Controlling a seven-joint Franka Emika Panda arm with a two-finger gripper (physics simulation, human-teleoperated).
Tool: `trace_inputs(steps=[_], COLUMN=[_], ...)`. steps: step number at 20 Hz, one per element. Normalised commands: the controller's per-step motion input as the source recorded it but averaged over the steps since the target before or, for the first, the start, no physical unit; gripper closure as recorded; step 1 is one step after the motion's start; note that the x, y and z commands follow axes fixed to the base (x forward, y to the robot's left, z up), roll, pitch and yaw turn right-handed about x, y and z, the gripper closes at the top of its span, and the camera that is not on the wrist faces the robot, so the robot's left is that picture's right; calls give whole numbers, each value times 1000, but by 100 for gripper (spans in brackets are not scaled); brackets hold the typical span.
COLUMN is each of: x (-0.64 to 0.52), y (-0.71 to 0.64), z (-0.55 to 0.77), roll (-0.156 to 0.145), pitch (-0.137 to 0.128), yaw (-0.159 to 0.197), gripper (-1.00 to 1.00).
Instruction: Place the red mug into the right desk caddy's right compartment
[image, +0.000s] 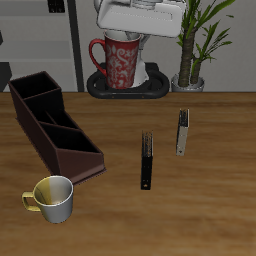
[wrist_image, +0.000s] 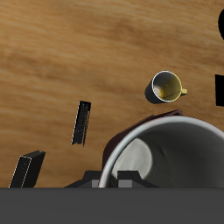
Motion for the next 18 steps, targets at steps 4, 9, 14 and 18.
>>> trace_inputs(steps=[4,9,14,18], x=[-169,-231,-308,-207], y=[-383,-447,-443,-274], z=[124,54,-56,-11], roll=[-46,-51,-84,-9], pitch=[-22,-3,33,-11], yaw=[-19,-43,-84,-38], gripper=[100,100,100,100])
